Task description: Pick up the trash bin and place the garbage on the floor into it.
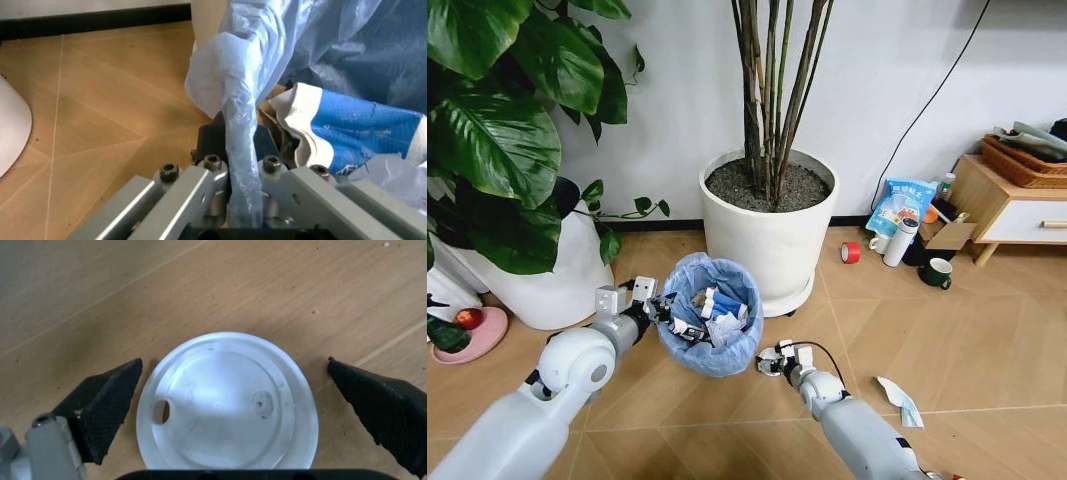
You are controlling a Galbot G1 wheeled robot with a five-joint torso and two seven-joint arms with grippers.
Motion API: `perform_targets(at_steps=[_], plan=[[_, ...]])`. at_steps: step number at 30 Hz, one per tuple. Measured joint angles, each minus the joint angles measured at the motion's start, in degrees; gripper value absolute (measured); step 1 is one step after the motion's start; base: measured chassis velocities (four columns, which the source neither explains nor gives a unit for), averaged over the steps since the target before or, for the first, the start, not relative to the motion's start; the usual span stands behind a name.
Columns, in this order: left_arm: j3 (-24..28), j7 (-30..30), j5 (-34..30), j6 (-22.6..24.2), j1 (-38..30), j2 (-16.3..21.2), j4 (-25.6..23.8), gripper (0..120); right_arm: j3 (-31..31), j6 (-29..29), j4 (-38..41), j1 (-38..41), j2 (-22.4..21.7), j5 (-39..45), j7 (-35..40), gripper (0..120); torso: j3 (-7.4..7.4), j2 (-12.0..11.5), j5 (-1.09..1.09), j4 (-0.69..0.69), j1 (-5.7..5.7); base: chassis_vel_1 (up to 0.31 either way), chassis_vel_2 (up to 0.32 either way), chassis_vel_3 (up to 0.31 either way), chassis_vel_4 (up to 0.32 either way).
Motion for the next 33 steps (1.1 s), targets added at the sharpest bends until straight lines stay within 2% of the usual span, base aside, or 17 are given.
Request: perform_targets(at_steps=[7, 13, 15, 16, 21, 33], plan=[[0.20, -0.01, -0.23, 0.00, -0.29, -0.07, 0.20, 0, 0.15, 0.10, -0.45, 0.00, -0.06, -0.19, -0.66, 100, 0.00, 0.00, 0.02, 0.02, 0.00, 0.000, 0.000, 0.000, 0.000], [0.27, -0.01, -0.27, 0.00, -0.58, -0.09, 0.53, 0, -0.07, 0.09, 0.56, -0.68, -0.28, -0.23, -0.60, 84, 0.00, 0.00, -0.01, -0.03, 0.00, 0.000, 0.000, 0.000, 0.000], [0.27, 0.02, -0.27, 0.00, -0.58, -0.20, 0.58, 0, 0.08, 0.01, 0.99, -0.83, -0.22, -0.16, -0.59, 86, 0.01, 0.00, 0.03, 0.00, 0.00, 0.000, 0.000, 0.000, 0.000], [0.27, 0.03, -0.25, 0.00, -0.56, -0.29, 0.62, 0, 0.15, -0.14, 1.35, -1.00, -0.22, -0.05, -0.56, 90, 0.02, 0.00, 0.08, 0.02, 0.01, 0.000, 0.000, 0.000, 0.000], [0.30, 0.09, 0.04, -0.01, -0.39, -0.75, 0.74, 0, -0.21, -1.23, 3.74, -2.13, -1.06, 0.53, -0.54, 99, 0.03, -0.01, 0.05, 0.03, 0.02, 0.000, 0.000, 0.000, 0.000], [0.33, 0.14, 0.12, 0.00, -0.44, -1.19, 0.83, 0, -0.59, -1.92, 6.07, -3.47, -2.44, 0.56, -0.16, 100, 0.02, -0.02, 0.01, 0.00, 0.02, 0.000, 0.000, 0.000, 0.000]])
